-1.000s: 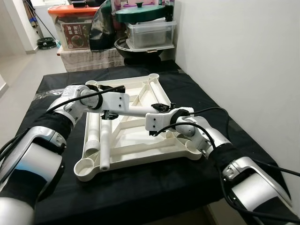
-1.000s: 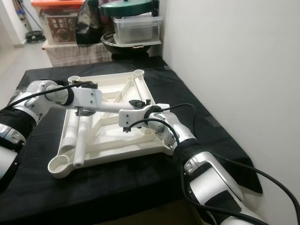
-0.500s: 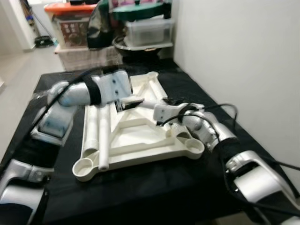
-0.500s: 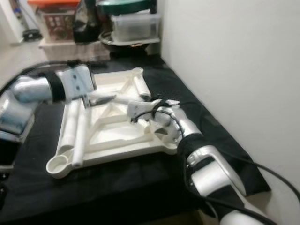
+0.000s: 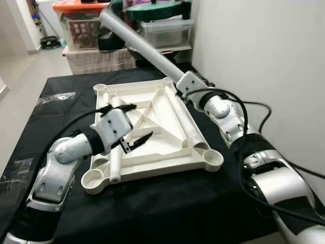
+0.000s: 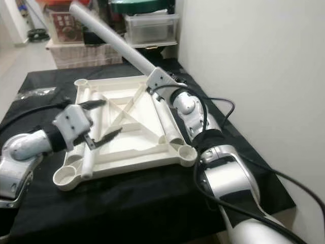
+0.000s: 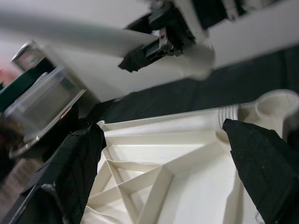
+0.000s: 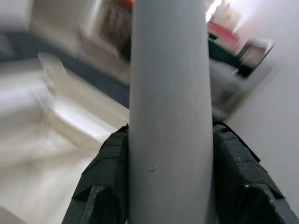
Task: Building children table
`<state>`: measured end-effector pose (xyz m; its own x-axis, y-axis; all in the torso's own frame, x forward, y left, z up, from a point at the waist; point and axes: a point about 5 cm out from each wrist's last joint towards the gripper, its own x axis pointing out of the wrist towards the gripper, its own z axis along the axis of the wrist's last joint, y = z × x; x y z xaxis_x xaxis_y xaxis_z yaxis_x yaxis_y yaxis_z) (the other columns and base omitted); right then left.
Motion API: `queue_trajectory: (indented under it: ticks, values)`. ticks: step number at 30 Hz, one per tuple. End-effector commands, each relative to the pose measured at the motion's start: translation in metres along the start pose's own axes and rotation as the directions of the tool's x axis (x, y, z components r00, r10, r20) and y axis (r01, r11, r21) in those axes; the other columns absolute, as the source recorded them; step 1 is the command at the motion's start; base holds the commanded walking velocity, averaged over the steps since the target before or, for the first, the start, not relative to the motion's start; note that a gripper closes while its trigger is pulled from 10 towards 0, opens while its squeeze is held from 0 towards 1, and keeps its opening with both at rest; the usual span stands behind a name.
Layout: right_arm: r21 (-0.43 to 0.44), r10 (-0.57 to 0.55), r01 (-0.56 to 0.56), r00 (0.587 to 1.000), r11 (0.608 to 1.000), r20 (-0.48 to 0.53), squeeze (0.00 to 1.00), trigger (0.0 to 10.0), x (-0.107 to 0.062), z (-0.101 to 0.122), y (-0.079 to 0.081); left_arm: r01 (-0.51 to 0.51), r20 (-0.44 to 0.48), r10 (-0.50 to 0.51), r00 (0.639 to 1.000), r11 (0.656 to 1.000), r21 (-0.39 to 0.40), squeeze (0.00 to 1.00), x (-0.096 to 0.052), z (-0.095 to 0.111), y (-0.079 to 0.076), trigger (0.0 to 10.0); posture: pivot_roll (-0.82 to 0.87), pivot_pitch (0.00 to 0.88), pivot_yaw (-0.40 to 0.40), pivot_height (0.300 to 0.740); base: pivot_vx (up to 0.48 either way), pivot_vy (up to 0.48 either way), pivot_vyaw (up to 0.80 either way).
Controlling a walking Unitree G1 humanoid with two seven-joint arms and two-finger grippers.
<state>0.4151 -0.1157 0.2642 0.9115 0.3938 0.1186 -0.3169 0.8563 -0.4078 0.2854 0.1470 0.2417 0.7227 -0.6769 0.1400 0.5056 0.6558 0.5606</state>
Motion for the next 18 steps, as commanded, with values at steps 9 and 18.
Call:
queue_trajectory:
  ticks: [9, 18]
  values:
    - [0.654, 0.055, -0.163, 0.982, 0.739, 0.182, 0.00, 0.0, -0.001, 0.010, 0.035, -0.202, -0.012, 0.216, 0.976, 0.892, -0.405, 0.00, -0.009, -0.023, 0.005, 10.0, 0.00, 0.000, -0.023, 0.740, 0.000, 0.000, 0.00]
    - [0.683, 0.096, -0.293, 0.945, 0.669, 0.311, 0.00, 0.0, -0.006, 0.033, 0.061, -0.093, 0.059, 0.164, 0.985, 0.783, -0.616, 0.00, -0.017, -0.029, -0.001, 10.0, -0.01, 0.000, -0.020, 0.740, 0.000, 0.000, 0.00]
